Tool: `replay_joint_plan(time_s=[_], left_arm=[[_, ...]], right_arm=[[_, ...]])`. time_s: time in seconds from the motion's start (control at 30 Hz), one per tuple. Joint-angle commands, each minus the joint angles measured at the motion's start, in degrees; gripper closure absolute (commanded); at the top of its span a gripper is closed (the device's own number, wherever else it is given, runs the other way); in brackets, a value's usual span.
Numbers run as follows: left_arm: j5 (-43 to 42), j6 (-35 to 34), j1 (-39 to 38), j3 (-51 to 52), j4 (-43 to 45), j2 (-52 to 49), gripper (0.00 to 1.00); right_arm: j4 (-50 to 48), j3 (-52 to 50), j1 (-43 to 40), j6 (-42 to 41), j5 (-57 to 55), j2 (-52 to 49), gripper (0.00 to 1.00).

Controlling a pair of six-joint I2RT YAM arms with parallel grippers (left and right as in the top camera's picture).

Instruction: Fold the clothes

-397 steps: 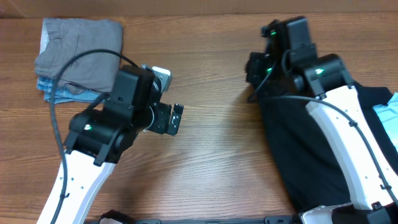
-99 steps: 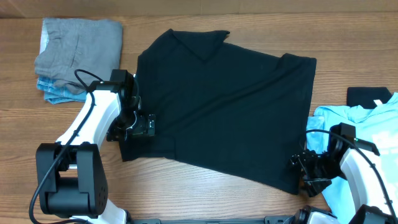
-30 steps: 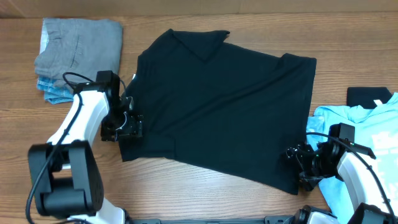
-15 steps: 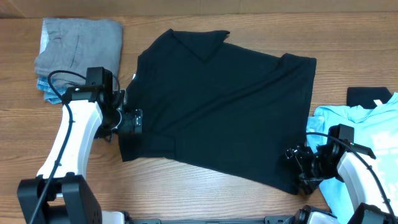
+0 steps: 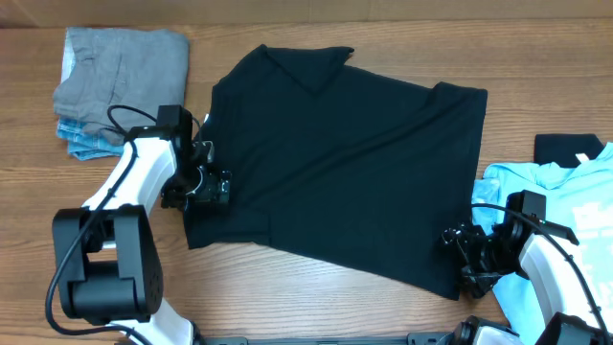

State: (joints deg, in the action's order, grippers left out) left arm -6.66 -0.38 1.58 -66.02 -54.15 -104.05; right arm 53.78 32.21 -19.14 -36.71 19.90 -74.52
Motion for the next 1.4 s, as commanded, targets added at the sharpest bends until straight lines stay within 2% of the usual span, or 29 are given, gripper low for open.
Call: replay_joint_plan(time_s=[0.0, 0.17, 0.2, 0.27, 0.3, 0.37, 0.47, 0.53, 0.63, 0.67, 0.77, 0.93, 1.0, 1.37], left_arm=[[-0.5, 2.5, -0.2, 0.3, -0.3, -0.7, 0.10], [-0.9, 3.0, -0.2, 0.3, -1.3, -0.7, 0.29], [-0.9, 3.0, -0.3, 0.3, -1.7, -0.7, 0.40], [-0.9, 3.1, -0.5, 0.3, -2.3, -0.7, 0.50], [-0.9, 3.6, -0.7, 0.3, -2.7, -0.7, 0.58], [-0.9, 3.6, -0.7, 0.3, -3.1, -0.7, 0.68], [-0.9, 3.6, -0.6, 0.3, -4.5, -0.7, 0.89], [-0.9, 3.6, -0.5, 0.1, -5.5, -0.6, 0.92], [-0.4, 3.6, -0.4, -0.5, -7.0, -0.5, 0.85], [-0.4, 3.6, -0.4, -0.5, -6.9, -0.5, 0.78], [1.4, 3.4, -0.4, -0.5, -5.7, -0.5, 0.39], [2.2, 3.4, 0.0, -0.5, -2.7, -0.5, 0.16], [2.2, 3.4, 0.0, -0.5, -1.4, -0.5, 0.13], [4.2, 3.0, 0.0, -0.5, 1.8, -0.5, 0.12]], right_arm=[[-0.2, -0.3, -0.1, -1.1, -0.8, 0.7, 0.10], [-0.9, -0.3, -0.1, -1.1, -0.8, 0.7, 0.11], [-1.4, -0.3, -0.1, -1.1, -0.9, 0.7, 0.11], [-2.2, -0.3, -0.1, -1.1, -1.0, 0.7, 0.11], [-2.6, -0.3, -0.1, -1.0, -1.0, 0.7, 0.11], [-3.1, -0.3, -0.1, -1.1, -1.2, 0.7, 0.12], [-3.1, -0.3, -0.1, -1.0, -2.6, 0.7, 0.12], [-3.1, -0.3, -0.1, -1.0, -3.1, 0.7, 0.12], [-3.1, -0.3, -0.1, -1.0, -3.2, 0.7, 0.12], [-3.1, -0.3, -0.1, -1.0, -3.2, 0.7, 0.12], [-3.0, -0.3, -0.1, -0.9, -3.2, 0.7, 0.12], [-3.0, -0.3, -0.1, -0.8, -3.2, 0.7, 0.12], [-3.0, -0.3, -0.1, -0.8, -3.2, 0.7, 0.12], [-2.8, -0.3, -0.1, -0.8, -3.2, 0.7, 0.12]])
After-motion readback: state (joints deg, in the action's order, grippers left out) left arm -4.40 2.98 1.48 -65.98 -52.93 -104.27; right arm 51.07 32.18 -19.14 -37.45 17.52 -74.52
